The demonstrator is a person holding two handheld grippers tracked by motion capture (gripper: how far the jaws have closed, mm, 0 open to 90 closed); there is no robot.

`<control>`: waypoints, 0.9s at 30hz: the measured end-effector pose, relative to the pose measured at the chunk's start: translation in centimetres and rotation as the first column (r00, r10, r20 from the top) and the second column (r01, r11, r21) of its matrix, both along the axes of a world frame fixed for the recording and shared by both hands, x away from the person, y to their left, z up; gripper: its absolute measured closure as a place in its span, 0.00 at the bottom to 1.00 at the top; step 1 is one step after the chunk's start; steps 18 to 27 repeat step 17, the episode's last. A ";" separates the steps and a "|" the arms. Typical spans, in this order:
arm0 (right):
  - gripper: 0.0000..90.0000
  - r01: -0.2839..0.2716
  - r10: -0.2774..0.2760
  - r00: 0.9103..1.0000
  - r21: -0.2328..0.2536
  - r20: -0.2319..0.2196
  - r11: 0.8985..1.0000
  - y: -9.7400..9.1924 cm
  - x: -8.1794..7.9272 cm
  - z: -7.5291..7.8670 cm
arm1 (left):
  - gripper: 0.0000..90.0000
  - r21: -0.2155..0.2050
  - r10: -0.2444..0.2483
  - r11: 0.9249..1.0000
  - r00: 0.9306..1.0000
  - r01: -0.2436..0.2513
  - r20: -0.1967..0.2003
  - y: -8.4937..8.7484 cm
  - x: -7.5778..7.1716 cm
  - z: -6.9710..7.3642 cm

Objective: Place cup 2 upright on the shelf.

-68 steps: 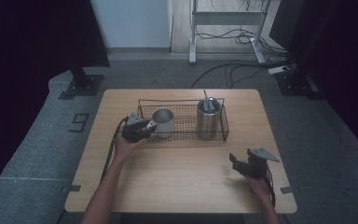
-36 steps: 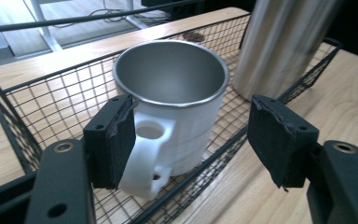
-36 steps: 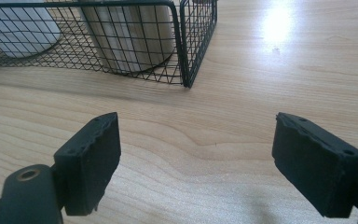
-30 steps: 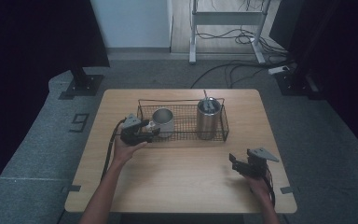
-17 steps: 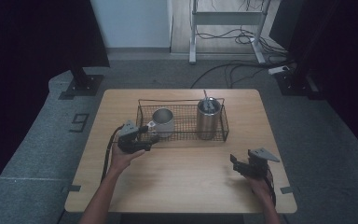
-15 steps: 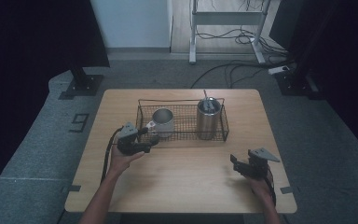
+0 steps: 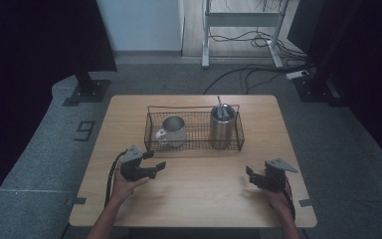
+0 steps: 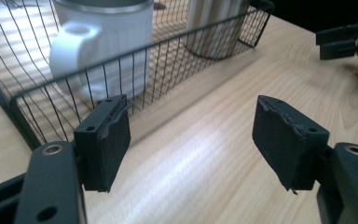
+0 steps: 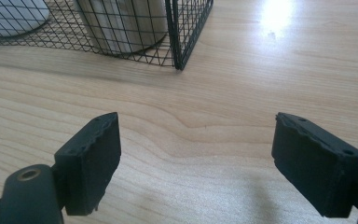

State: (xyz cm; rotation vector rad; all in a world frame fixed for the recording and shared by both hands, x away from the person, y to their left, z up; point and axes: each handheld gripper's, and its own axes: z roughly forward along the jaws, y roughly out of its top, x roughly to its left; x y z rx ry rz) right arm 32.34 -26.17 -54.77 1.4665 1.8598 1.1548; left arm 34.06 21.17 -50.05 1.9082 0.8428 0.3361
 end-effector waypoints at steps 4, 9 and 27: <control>0.17 0.000 0.000 1.000 -0.001 -0.006 1.000 -0.1 0.0 -0.1 | 0.31 -0.012 0.000 1.000 1.000 -0.001 -0.011 0.2 -0.4 -0.6; 0.17 0.000 0.000 1.000 -0.007 -0.007 1.000 0.0 0.1 -0.2 | 0.31 -0.001 0.008 1.000 1.000 -0.008 -0.013 0.3 -0.4 -0.8; 0.17 0.001 -0.001 1.000 -0.012 -0.012 1.000 0.0 0.1 -0.3 | 0.31 0.005 0.011 1.000 1.000 -0.011 -0.023 0.1 -0.3 -1.1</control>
